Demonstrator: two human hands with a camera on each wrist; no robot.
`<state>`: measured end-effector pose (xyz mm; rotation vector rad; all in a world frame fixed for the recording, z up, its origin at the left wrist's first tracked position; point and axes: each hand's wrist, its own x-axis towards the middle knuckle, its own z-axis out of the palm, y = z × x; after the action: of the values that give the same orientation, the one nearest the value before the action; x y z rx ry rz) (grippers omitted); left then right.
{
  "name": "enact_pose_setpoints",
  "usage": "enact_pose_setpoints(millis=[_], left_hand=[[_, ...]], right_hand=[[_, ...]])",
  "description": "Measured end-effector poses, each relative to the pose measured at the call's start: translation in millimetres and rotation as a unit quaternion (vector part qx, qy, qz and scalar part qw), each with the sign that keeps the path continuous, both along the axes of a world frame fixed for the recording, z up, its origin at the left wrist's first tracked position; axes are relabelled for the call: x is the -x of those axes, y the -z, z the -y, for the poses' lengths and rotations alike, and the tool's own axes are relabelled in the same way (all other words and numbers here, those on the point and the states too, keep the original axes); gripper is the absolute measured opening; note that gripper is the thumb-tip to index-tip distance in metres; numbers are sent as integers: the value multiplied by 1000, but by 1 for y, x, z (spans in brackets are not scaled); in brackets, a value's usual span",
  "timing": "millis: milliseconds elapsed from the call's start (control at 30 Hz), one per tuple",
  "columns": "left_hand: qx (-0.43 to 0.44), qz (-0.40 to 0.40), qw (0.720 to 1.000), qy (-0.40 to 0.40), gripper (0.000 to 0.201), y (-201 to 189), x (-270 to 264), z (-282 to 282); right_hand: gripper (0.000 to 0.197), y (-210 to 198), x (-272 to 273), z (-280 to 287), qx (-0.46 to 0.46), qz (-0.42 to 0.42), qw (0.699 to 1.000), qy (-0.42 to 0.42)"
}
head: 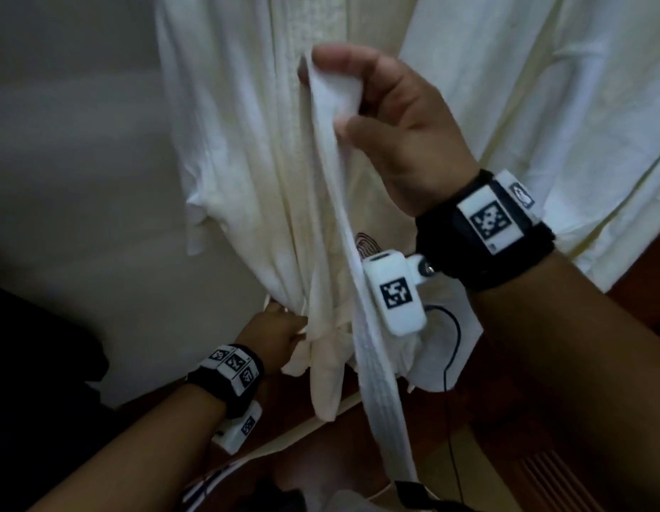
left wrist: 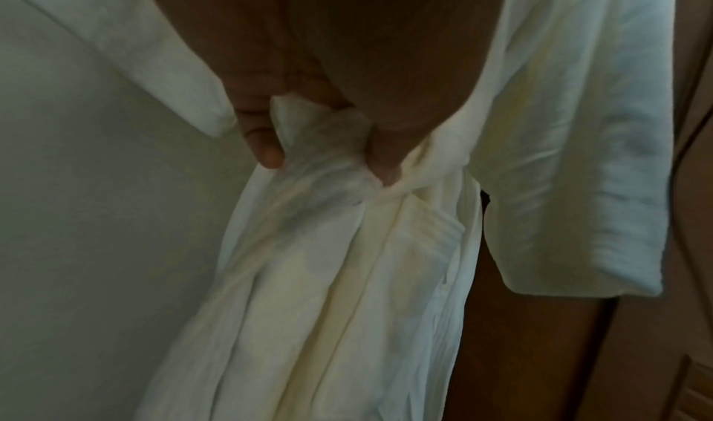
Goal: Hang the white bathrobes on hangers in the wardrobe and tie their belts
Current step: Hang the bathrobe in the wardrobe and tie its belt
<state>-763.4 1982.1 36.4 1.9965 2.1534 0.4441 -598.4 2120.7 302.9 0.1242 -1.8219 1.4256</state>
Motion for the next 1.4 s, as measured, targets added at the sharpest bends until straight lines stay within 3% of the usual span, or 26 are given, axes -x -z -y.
enact_pose_setpoints(millis=[67,167,233,267,300,333,367,433,600,633,667,700,733,767,833,867,900,933,967,1000,1033,1100,1167,1233,1333,1400], left_hand=[[22,26,999,6,24,-3,-1,6],[28,77,996,18,41,-18,-6,18],[-7,120,992,42,41,-32,-7,26],[-20,121,991,49,38,-37,-7,28],[-25,117,991,51,36,-40,-5,30],[-18,114,992,48,35,-41,-2,31],[-4,107,993,43,35,-41,0,32],[14,94,995,29,36,-40,2,31],[3,170,985,6,15,-45,-6,24],[2,173,985,5,17,-45,-9,21],[-1,175,984,5,20,-44,-10,19],[-5,178,984,6,21,-43,-10,18],[-9,181,983,9,22,-40,-10,16],[-11,184,983,11,21,-38,-10,16],[-13,193,981,15,19,-34,-10,16],[-15,198,980,14,18,-32,-12,16],[-18,207,978,14,17,-32,-15,15],[-19,218,976,14,18,-32,-18,13],[-19,230,973,13,21,-32,-22,12],[-11,231,973,14,25,-32,-26,10],[1,214,977,18,32,-31,-30,8],[42,143,988,38,47,-25,-38,6],[67,109,991,41,57,-22,-39,6],[54,140,988,26,63,-21,-35,4],[46,142,987,52,46,-24,-27,-2],[72,138,987,49,38,-27,-25,-3]], right_hand=[[45,1,15,3,-106,12,988,112],[32,46,31,1,-264,48,936,226],[28,93,32,-5,-348,210,892,196],[29,119,30,-5,-388,335,843,162],[32,142,25,-1,-447,447,763,135],[35,164,22,3,-500,505,694,113],[35,180,18,8,-553,512,651,89],[35,187,16,19,-580,519,626,44],[57,171,11,15,-443,629,635,-71],[52,171,8,11,-420,624,655,-76],[40,171,5,6,-384,595,704,-59],[26,173,0,1,-321,547,773,-14],[15,175,-6,-5,-247,479,841,43],[11,176,-12,-10,-202,396,889,104],[15,172,-18,-15,-199,265,924,191],[24,172,-19,-17,-224,266,915,206],[32,173,-21,-17,-261,323,888,198],[34,177,-22,-15,-328,422,828,169],[34,184,-22,-11,-414,511,741,137],[36,194,-22,-6,-474,557,675,98],[37,202,-22,0,-508,585,630,57],[32,212,-20,4,-481,632,608,21],[28,218,-15,3,-424,628,652,23],[27,218,-18,1,-361,552,749,59],[17,225,-32,-4,-267,363,880,149],[3,222,-46,-2,-220,277,911,212]])
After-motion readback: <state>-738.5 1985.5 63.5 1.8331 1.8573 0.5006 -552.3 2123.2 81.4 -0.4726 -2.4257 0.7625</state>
